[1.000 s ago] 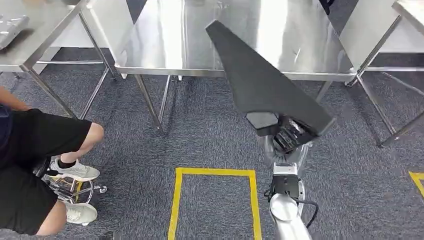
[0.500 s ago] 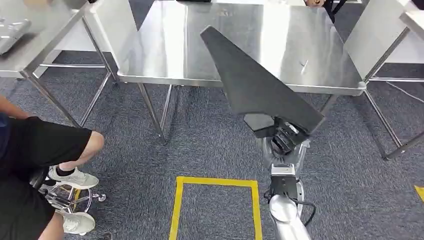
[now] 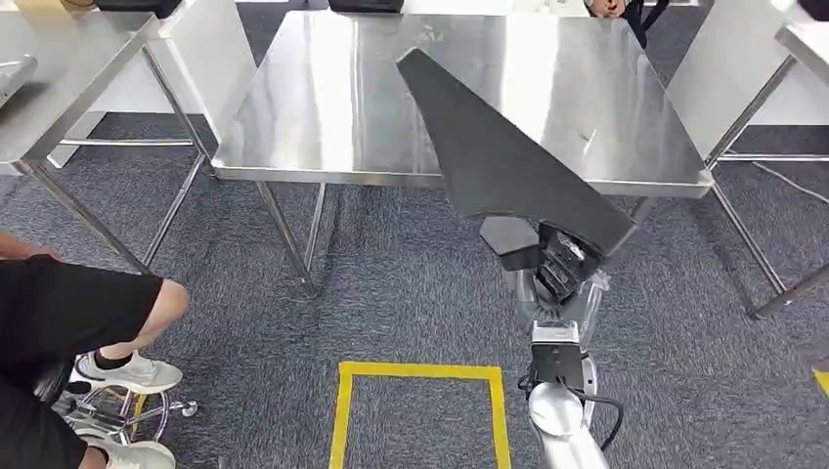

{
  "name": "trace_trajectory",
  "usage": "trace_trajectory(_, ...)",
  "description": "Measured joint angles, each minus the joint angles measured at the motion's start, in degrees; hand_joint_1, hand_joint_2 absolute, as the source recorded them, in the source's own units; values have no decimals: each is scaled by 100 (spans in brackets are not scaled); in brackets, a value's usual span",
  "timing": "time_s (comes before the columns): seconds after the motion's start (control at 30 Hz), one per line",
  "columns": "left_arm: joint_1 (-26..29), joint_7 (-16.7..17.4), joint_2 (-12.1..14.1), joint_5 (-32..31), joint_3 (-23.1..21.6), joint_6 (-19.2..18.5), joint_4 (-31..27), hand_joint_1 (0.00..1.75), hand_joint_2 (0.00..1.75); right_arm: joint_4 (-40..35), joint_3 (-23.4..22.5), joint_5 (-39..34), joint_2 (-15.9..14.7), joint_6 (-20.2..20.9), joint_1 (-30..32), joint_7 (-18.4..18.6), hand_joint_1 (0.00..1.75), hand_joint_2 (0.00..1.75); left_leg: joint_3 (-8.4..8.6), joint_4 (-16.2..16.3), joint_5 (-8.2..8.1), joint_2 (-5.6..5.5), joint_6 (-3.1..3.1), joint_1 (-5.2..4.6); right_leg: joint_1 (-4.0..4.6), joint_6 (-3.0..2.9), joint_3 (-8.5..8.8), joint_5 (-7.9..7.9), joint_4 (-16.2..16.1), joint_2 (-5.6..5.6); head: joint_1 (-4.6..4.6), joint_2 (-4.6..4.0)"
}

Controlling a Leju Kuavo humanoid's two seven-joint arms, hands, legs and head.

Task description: Take the parts from the cabinet and place them on the table.

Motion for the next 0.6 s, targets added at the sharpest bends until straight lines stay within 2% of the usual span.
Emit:
trace_trajectory(0.07, 18, 0, 6, 31, 2, 35, 0, 0, 175, -2, 6, 2, -2, -6, 20, -4, 175, 175, 97, -87, 183, -14, 109, 3, 17, 103, 95, 72, 90, 2, 4, 0)
trace_trajectory(0.1, 18, 0, 2, 39, 0, 39, 0, 0, 175, -2, 2, -4, -11, -9, 14, -2, 175, 175, 213, -142, 201, -12, 137, 47, 20, 113, 52, 3, 160, -6, 2, 2)
trace_trajectory(0.13, -3, 0, 0, 59, -2, 46, 0, 0, 175, 0, 2, -11, -20, -9, 5, -6, 175, 175, 280, -148, 190, -5, 159, 35, 19, 114, -13, -28, 374, -8, 9, 0)
trace_trajectory(0.17, -22, 0, -2, 81, -2, 48, 0, 0, 175, 0, 4, -15, -26, -9, -24, -13, 175, 175, 288, -147, 169, -8, 191, 35, 18, 106, -252, -79, 778, -6, 17, 2)
trace_trajectory(0.23, -32, 2, -9, 101, -4, 50, 0, 0, 175, 7, 4, -44, -39, -9, -10, -17, 175, 175, 294, -146, 122, -25, 216, 28, 19, 88, -834, -384, 1577, -6, 17, 0)
trace_trajectory(0.27, -22, 4, -9, 125, -2, 50, 0, 0, 175, 18, 4, -55, -55, -11, 6, -20, 175, 175, 311, -145, 94, -37, 215, 24, 16, 84, -1045, -511, 1781, -7, 22, 0)
trace_trajectory(0.3, -11, 4, -9, 129, -2, 50, 0, 0, 175, 29, 2, -68, -66, -11, 14, -20, 175, 175, 344, -145, 58, -50, 212, 24, 13, 129, -1125, -481, 1710, -8, 22, 0)
trace_trajectory(0.33, -9, 4, -9, 133, -2, 50, 0, 0, 175, 35, 0, -79, -72, -11, 15, -20, 175, 175, 391, -144, 21, -67, 201, 25, 13, 174, -1075, -321, 1419, -9, 24, 0)
trace_trajectory(0.37, -10, 4, -11, 133, -2, 50, 0, 0, 175, 35, 2, -79, -76, -11, 14, -22, 175, 175, 455, -144, -22, -72, 191, 25, 12, 238, -924, -52, 958, -11, 22, 0)
trace_trajectory(0.4, -12, 4, -22, 133, -4, 50, 0, 0, 175, 35, 2, -79, -81, -11, 13, -24, 175, 175, 528, -145, -74, -77, 176, 25, 14, 282, -719, 284, 397, -13, 24, 0)
trace_trajectory(0.43, -9, 4, -24, 133, -4, 50, 0, 0, 175, 37, 2, -79, -85, -11, 14, -24, 175, 175, 518, -154, -124, -79, 150, 18, 19, 264, -597, 600, 62, -25, 24, 0)
trace_trajectory(0.47, -14, 4, -24, 133, -4, 50, 0, 0, 175, 48, 4, -83, -90, -11, 12, -24, 175, 175, 597, -141, -169, -90, 118, -5, 41, 132, -621, 450, 46, -40, 8, 0)
trace_trajectory(0.5, -24, 6, -24, 133, -4, 50, 0, 0, 175, 50, 4, -87, -94, -11, 1, -24, 175, 175, 583, -156, -196, -86, 77, -9, 80, 51, -577, 443, 55, -46, 18, 0)
trace_trajectory(0.53, -20, 9, -26, 136, -4, 50, 2, 0, 175, 48, 2, -94, -96, -11, 8, -24, 175, 175, 614, -96, -187, -88, 43, -9, 71, -5, -572, 500, 28, -27, 13, 0)
trace_trajectory(0.57, -18, 9, -26, 138, -4, 50, 0, 0, 175, 50, 2, -94, -101, -11, 4, -24, 175, 175, 628, -87, -186, -89, 35, -7, 65, -34, -518, 498, 33, -22, 17, 0)
trace_trajectory(0.6, -23, 11, -20, 138, -2, 50, 0, 0, 175, 50, 7, -90, -98, -11, 9, -24, 175, 175, 636, -55, -228, -85, 7, 0, -11, -73, -429, 489, 13, -5, 9, 2)
